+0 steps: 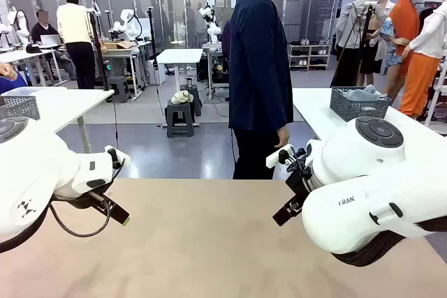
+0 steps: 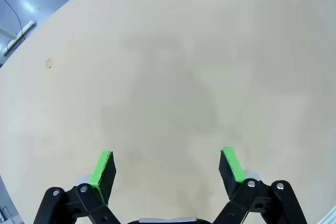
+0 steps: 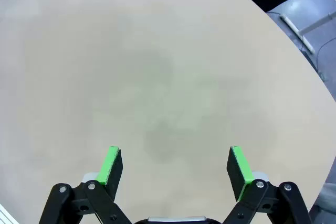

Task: Fold the towels and place them in the basket.
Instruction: When a person lays out a Towel with hook on the table, fold it in half twice.

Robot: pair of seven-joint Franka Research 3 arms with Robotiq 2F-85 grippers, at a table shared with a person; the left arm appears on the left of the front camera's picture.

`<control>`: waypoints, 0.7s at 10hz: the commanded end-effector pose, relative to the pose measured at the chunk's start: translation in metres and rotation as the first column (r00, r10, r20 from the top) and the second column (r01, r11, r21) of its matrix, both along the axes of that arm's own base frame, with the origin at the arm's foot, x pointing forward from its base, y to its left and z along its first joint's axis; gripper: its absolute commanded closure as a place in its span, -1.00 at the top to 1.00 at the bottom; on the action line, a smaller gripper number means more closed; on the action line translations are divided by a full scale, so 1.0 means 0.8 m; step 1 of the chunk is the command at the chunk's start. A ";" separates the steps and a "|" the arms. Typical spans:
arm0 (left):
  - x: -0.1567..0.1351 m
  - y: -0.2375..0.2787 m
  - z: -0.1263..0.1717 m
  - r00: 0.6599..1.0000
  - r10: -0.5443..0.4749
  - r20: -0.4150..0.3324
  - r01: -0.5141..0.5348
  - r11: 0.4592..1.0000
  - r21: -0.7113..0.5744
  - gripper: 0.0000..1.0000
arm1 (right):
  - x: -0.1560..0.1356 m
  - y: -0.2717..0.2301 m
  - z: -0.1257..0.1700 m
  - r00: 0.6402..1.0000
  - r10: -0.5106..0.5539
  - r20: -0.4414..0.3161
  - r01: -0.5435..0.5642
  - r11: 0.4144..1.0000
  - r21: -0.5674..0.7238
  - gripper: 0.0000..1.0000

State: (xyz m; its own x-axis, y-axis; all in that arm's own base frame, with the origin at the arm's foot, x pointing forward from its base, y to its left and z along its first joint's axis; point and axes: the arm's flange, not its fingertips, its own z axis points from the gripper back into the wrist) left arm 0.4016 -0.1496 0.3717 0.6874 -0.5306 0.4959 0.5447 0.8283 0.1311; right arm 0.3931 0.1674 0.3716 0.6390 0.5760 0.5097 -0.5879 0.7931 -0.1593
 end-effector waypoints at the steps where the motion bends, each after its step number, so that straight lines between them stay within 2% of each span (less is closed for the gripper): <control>1: 0.000 0.000 0.000 1.000 0.000 0.000 0.000 1.000 0.000 1.00 | 0.000 0.000 0.000 1.000 0.000 0.000 0.000 1.000 0.000 1.00; 7: 0.000 0.000 0.000 1.000 0.000 0.000 0.000 1.000 0.000 1.00 | 0.000 0.000 0.000 1.000 0.000 0.000 0.000 1.000 0.000 1.00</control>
State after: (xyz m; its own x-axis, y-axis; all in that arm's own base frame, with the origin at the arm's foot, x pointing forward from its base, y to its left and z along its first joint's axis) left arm 0.4015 -0.1499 0.3717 0.6869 -0.5313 0.4958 0.5454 0.8278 0.1313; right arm 0.3930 0.1675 0.3716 0.6376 0.5781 0.5091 -0.5892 0.7917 -0.1611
